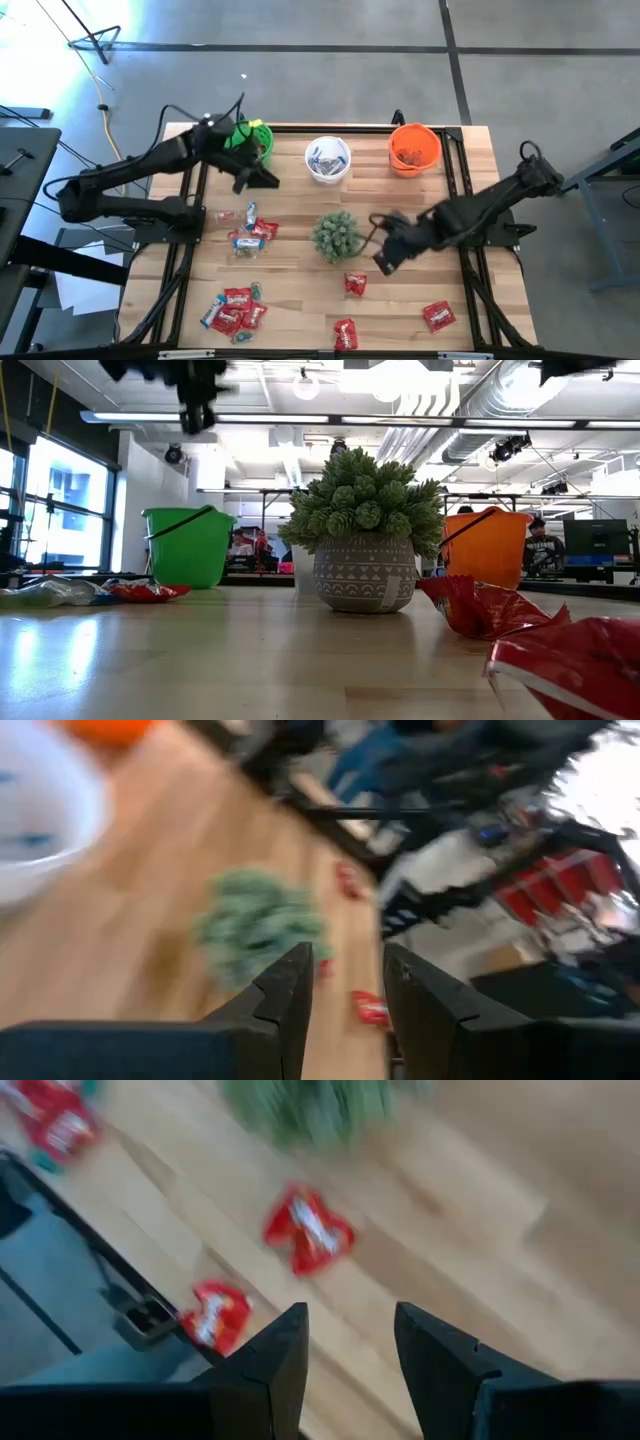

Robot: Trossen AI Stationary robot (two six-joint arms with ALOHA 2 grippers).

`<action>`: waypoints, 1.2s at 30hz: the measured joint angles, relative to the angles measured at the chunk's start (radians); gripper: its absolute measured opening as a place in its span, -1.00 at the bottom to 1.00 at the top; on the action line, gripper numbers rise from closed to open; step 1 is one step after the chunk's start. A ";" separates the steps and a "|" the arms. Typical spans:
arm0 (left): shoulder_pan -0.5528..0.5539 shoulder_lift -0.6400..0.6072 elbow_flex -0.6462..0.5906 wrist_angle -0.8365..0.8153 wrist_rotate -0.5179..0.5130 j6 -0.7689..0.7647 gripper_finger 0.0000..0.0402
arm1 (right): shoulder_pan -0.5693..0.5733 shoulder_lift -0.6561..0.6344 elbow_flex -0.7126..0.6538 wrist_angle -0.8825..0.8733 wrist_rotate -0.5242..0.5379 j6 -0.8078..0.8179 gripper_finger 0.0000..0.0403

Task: Sort candy
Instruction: Put the red candy into the green bucket

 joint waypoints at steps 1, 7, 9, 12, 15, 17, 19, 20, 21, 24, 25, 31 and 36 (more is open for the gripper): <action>-0.043 -0.013 0.000 0.034 -0.027 -0.022 -0.45 | 0.019 0.000 -0.040 0.030 -0.015 0.045 -0.29; -0.201 -0.073 0.000 0.145 -0.157 -0.119 -0.45 | 0.130 0.000 -0.270 0.301 -0.105 0.299 -0.29; -0.229 -0.083 0.000 0.150 -0.159 -0.121 -0.45 | 0.173 0.000 -0.324 0.333 -0.157 0.399 -0.29; -0.262 -0.092 0.000 0.148 -0.160 -0.136 -0.45 | 0.248 0.000 -0.384 0.330 -0.232 0.555 -0.29; -0.286 -0.092 0.000 0.146 -0.161 -0.141 -0.45 | 0.332 0.000 -0.433 0.361 -0.293 0.743 -0.29; -0.300 -0.092 0.000 0.147 -0.163 -0.141 -0.45 | 0.387 0.000 -0.464 0.419 -0.306 0.873 -0.29; -0.312 -0.092 0.000 0.147 -0.163 -0.140 -0.45 | 0.437 0.000 -0.493 0.484 -0.306 0.986 -0.29; -0.318 -0.092 0.000 0.147 -0.163 -0.140 -0.45 | 0.456 0.001 -0.503 0.504 -0.309 1.005 -0.29; -0.324 -0.092 0.000 0.147 -0.163 -0.139 -0.45 | 0.469 0.008 -0.505 0.508 -0.318 1.008 -0.29; -0.341 -0.092 0.000 0.148 -0.163 -0.132 -0.45 | 0.470 0.038 -0.505 0.506 -0.343 1.010 -0.29; -0.347 -0.092 0.000 0.148 -0.163 -0.131 -0.45 | 0.463 0.052 -0.505 0.510 -0.343 1.010 -0.29; -0.385 -0.092 0.000 0.148 -0.162 -0.131 -0.45 | 0.461 0.149 -0.505 0.511 -0.372 1.005 -0.29; -0.399 -0.092 0.000 0.148 -0.162 -0.127 -0.45 | 0.482 0.199 -0.505 0.483 -0.382 1.002 -0.29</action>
